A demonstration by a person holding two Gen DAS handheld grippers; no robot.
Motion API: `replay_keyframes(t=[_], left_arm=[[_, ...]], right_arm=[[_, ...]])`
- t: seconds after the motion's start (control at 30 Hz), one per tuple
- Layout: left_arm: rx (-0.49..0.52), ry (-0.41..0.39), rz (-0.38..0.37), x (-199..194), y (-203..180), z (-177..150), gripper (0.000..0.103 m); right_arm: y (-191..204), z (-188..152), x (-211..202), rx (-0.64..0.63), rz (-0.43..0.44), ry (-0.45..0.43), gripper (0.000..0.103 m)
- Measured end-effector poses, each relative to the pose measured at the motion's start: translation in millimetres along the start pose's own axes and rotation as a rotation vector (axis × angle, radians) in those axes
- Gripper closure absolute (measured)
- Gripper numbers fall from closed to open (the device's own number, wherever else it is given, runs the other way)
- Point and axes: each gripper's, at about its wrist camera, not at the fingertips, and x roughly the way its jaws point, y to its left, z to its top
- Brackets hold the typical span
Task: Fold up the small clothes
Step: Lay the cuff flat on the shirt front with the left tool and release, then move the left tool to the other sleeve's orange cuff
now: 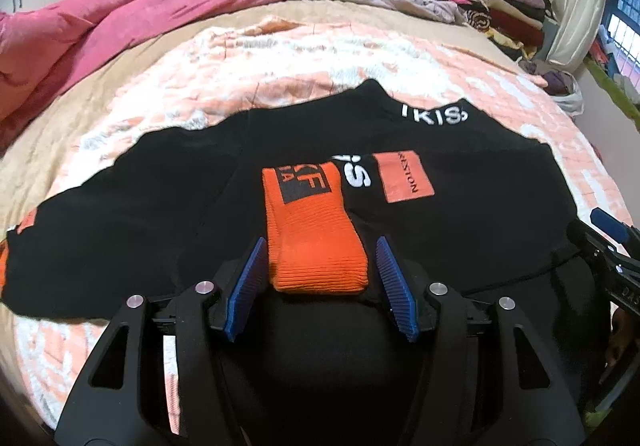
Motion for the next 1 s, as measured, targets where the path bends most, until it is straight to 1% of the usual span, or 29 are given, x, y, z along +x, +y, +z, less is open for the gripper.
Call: replay_keyframes(t=[0.07,0.2,0.27,0.3,0.37,0.43,0.73,0.93,1.0], left_arm=[[0.000,-0.007,0.000,-5.2,1.4,1.3,0.045],[-0.004,-0.023,0.009,-15.2,5.0,1.4,0.033],[-0.007,-0.030,0.012,-20.4,6.9,1.5,0.024],[-0.006,-0.034,0.014,-22.7,7.8,1.5,0.022],[0.003,-0.038,0.015,-27.0,8.5,1.3,0.013],[0.008,-0.049,0.014,-32.5,10.5,0.8,0.010],[-0.013,-0.067,0.028,-46.7,27.1,-1.9,0.010],[-0.013,-0.084,0.070,-54.4,42.3,-6.1,0.010],[-0.024,-0.084,0.073,-55.8,50.2,-6.9,0.010]], right_arm=[[3.5,0.6,-6.1,-0.004,0.002,-0.015,0.008],[11.0,1.7,-13.5,-0.014,0.013,-0.034,0.006],[14.3,1.7,-16.1,-0.020,0.015,-0.042,0.006],[16.1,1.8,-17.4,-0.021,0.016,-0.045,0.005],[17.9,1.8,-20.4,-0.016,0.026,-0.053,0.005],[19.8,2.3,-23.5,-0.009,0.044,-0.063,0.005],[38.9,3.2,-37.2,-0.033,0.056,-0.100,0.005],[59.7,3.3,-41.6,-0.055,0.056,-0.104,0.005],[69.2,3.5,-41.3,-0.066,0.057,-0.099,0.005]])
